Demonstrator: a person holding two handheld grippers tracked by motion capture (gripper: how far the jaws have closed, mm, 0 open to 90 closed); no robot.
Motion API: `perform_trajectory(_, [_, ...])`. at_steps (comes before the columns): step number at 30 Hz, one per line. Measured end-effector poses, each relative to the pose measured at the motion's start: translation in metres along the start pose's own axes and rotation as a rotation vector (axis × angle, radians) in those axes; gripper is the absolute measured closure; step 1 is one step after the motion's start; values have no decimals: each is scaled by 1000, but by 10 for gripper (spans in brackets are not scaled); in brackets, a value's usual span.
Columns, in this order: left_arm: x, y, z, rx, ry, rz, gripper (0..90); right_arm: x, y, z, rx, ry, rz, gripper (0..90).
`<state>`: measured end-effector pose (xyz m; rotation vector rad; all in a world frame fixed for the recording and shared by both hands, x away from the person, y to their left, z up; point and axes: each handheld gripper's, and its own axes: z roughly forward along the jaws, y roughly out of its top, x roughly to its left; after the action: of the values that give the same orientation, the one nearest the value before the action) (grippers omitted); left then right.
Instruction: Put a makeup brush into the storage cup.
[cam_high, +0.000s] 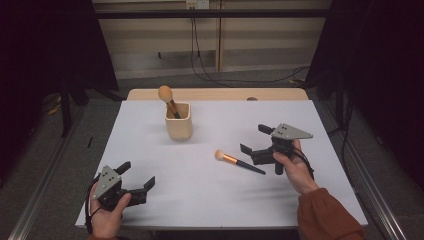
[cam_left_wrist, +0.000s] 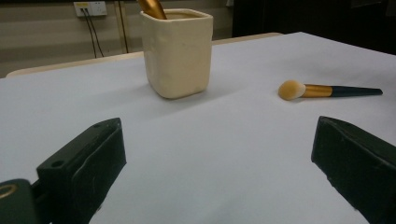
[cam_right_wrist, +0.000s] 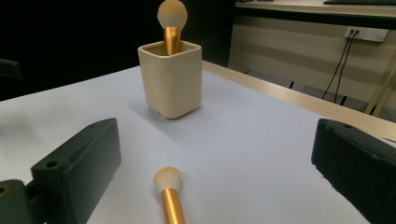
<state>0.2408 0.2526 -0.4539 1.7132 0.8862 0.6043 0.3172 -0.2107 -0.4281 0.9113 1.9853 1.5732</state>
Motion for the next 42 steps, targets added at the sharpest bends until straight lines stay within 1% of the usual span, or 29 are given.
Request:
perform_trajectory(3, [0, 0, 0, 4, -6, 2, 30, 0, 2, 9, 56, 3, -4, 9])
perform_trajectory(7, [1, 0, 0, 4, -5, 0, 30, -2, 0, 16, 103, -2, -8, 9])
perform_trajectory(9, [1, 0, 1, 8, -5, 4, 30, -4, -1, 18, 138, -3, -16, 20])
perform_trajectory(11, [0, 0, 1, 9, -7, 7, 30, -4, -1, 20, 175, 17, -14, 24])
perform_trajectory(12, [0, 0, 1, 10, -8, 11, 30, -4, -2, 21, 186, 19, -16, 23])
perform_trajectory(14, [0, 0, 1, 8, -7, 14, 30, -5, -2, 23, 218, 15, -26, 23])
perform_trajectory(16, [0, 0, 0, 6, -6, 11, 31, -5, -2, 24, 249, 15, -20, 21])
perform_trajectory(17, [0, 0, 0, 5, -6, 11, 31, -4, -2, 26, 277, 1, -21, 16])
perform_trajectory(18, [0, 0, 0, 2, -7, 8, 31, -5, -3, 27, 304, 7, -26, 4])
perform_trajectory(21, [1, 0, 0, 0, -7, 7, 31, -8, -6, 31, 387, 60, 9, 7])
perform_trajectory(22, [1, 0, 0, 2, -6, 7, 31, -8, -6, 31, 416, 67, 8, 7])
perform_trajectory(24, [1, 0, 1, 9, -7, 14, 31, -9, -7, 33, 449, 69, 2, 10])
perform_trajectory(25, [1, 0, 1, 10, -7, 14, 31, -9, -6, 34, 481, 83, -4, 9])
perform_trajectory(26, [1, -1, 1, 10, -7, 13, 31, -9, -5, 34, 503, 94, -5, 10])
perform_trajectory(28, [1, -1, 1, 11, -1, 7, 31, -10, -2, 38, 544, 128, 6, 9])
perform_trajectory(30, [2, -1, 1, 11, 3, 5, 31, -9, 1, 40, 587, 149, 8, 10])
perform_trajectory(31, [3, -1, 1, 12, 4, 6, 31, -9, 3, 43, 617, 156, -1, 11])
perform_trajectory(33, [3, -1, 1, 8, 4, 4, 31, -7, 5, 48, 653, 163, -20, 11])
perform_trajectory(34, [3, -1, 1, 8, 3, 6, 31, -7, 6, 51, 688, 174, -26, 17])
perform_trajectory(36, [3, -1, 1, 11, 9, 4, 31, -5, 6, 55, 740, 190, -38, 23])
perform_trajectory(37, [3, -1, 1, 9, 9, 3, 31, -5, 6, 59, 768, 191, -50, 24])
perform_trajectory(39, [4, -1, 1, 7, 6, 2, 31, -4, 6, 63, 802, 201, -58, 25])
perform_trajectory(40, [4, -1, 1, 11, 8, 4, 31, -4, 6, 66, 822, 214, -74, 27])
perform_trajectory(41, [4, -1, 1, 12, 8, 3, 31, -3, 6, 68, 833, 221, -81, 31])
perform_trajectory(42, [4, -1, 1, 11, 8, 2, 31, -2, 6, 70, 844, 232, -99, 29])
